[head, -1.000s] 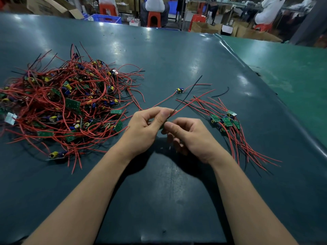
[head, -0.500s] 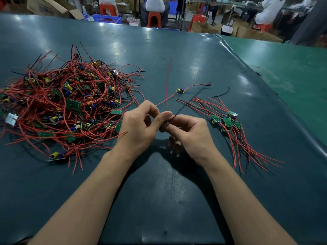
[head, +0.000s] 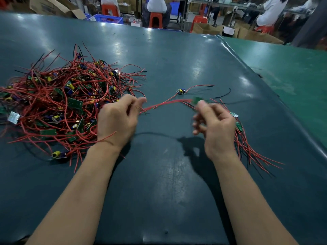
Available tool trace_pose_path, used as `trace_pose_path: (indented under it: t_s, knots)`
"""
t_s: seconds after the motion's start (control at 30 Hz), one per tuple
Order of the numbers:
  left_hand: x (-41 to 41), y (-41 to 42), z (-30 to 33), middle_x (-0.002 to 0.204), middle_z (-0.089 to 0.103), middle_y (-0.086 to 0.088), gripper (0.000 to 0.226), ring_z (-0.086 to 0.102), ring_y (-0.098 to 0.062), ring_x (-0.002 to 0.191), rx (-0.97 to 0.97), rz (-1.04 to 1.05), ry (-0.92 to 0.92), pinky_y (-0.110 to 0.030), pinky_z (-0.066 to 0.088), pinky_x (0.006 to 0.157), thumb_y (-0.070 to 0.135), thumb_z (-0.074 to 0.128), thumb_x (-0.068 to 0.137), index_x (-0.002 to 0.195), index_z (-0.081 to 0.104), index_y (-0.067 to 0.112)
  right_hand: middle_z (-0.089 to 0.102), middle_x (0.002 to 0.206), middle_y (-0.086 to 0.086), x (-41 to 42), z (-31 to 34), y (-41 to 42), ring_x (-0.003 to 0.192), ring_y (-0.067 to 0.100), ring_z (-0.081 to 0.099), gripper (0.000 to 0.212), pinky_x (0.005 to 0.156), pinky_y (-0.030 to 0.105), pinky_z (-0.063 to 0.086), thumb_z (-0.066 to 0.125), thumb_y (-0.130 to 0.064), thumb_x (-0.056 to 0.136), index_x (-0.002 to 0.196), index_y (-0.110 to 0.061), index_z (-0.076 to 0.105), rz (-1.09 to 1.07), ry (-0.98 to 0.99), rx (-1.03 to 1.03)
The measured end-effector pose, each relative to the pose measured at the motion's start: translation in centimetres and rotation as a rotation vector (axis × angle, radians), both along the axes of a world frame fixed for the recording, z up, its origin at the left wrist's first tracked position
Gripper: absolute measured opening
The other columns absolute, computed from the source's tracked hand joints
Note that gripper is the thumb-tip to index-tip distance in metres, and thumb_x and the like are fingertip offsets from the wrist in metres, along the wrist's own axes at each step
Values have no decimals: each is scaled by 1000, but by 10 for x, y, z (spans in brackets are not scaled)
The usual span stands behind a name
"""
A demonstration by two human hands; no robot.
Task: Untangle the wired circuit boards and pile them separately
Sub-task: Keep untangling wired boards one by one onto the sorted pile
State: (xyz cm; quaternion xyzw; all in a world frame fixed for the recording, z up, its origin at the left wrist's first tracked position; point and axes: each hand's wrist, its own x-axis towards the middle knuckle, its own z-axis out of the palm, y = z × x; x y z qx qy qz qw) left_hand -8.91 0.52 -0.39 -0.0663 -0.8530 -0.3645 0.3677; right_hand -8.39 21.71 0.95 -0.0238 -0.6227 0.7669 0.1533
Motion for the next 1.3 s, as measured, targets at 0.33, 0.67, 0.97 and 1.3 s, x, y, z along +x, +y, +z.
trace_pose_path:
  t_s: [0.33,0.67,0.97,1.3]
  knots:
    - [-1,5,-11,109,61,-12,27,47,-35,110,-251,391,-325,-43,35,94,37,60,90,106,66,16,69,83,7,-6,-5,10,52,15,67,10,44,21,49,57,-16,99,90,-10,58,-457,-137,-455]
    - [-2,3,-13,108,65,-14,23,53,-37,107,-281,409,-455,-45,37,93,27,64,89,109,66,17,61,64,2,-7,-6,6,43,11,56,16,37,19,42,59,-15,96,80,-11,59,-278,-259,-199]
    - [-1,4,-14,106,66,-10,21,54,-35,106,-265,384,-404,-44,40,92,30,68,86,104,69,19,52,139,15,-14,-16,20,128,28,47,41,103,27,30,53,-7,95,135,-3,52,-358,-192,970]
    - [-1,6,-15,104,67,-9,20,55,-35,104,-267,392,-399,-44,41,91,30,67,86,102,69,19,70,105,15,-9,-10,25,102,35,61,24,89,36,42,56,-17,94,113,-5,65,-583,-144,918]
